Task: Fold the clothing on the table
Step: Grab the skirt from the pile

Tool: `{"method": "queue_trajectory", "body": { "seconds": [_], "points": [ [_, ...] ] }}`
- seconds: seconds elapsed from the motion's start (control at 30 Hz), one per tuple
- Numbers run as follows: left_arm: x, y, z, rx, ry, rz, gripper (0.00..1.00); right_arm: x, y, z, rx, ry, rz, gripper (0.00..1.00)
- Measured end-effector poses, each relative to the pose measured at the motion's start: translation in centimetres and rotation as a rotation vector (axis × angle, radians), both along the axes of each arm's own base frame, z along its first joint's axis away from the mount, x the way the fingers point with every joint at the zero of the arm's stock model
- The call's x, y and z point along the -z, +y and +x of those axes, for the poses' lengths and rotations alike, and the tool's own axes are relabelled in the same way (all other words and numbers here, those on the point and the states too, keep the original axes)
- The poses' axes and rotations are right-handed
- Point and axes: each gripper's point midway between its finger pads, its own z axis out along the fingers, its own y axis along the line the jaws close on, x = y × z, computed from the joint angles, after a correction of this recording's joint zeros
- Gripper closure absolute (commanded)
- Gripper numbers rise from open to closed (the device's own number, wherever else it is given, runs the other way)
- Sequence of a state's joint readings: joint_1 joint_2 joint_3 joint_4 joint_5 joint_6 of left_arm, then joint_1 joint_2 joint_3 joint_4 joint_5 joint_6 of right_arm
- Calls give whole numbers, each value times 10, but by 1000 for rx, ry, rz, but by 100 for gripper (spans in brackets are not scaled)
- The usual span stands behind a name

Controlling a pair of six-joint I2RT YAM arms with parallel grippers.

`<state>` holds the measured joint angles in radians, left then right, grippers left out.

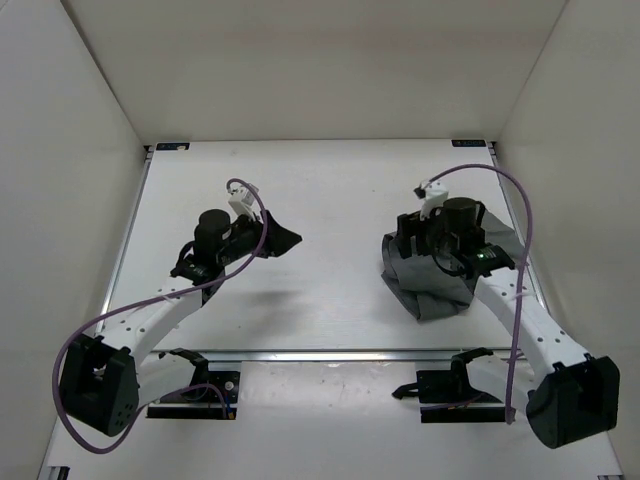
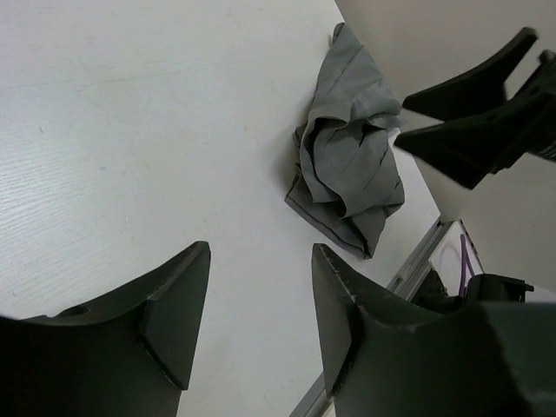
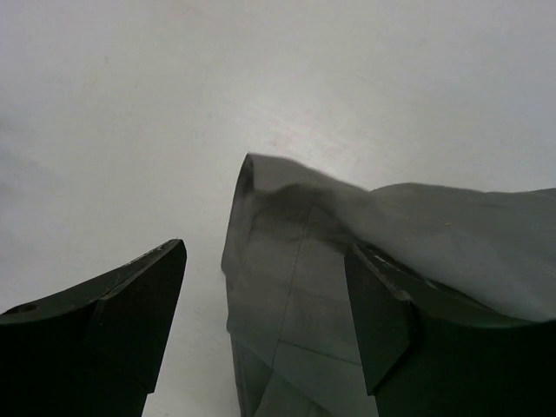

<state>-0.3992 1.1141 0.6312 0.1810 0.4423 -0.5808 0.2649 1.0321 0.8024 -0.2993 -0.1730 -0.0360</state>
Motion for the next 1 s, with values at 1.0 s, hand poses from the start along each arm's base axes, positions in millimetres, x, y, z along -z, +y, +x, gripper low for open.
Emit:
{"method": "queue_trajectory", "body": {
  "seconds": [1.0],
  "points": [
    [8, 25, -19, -39, -32, -24, 34, 48, 5, 34, -339, 199, -506, 41]
  ]
}}
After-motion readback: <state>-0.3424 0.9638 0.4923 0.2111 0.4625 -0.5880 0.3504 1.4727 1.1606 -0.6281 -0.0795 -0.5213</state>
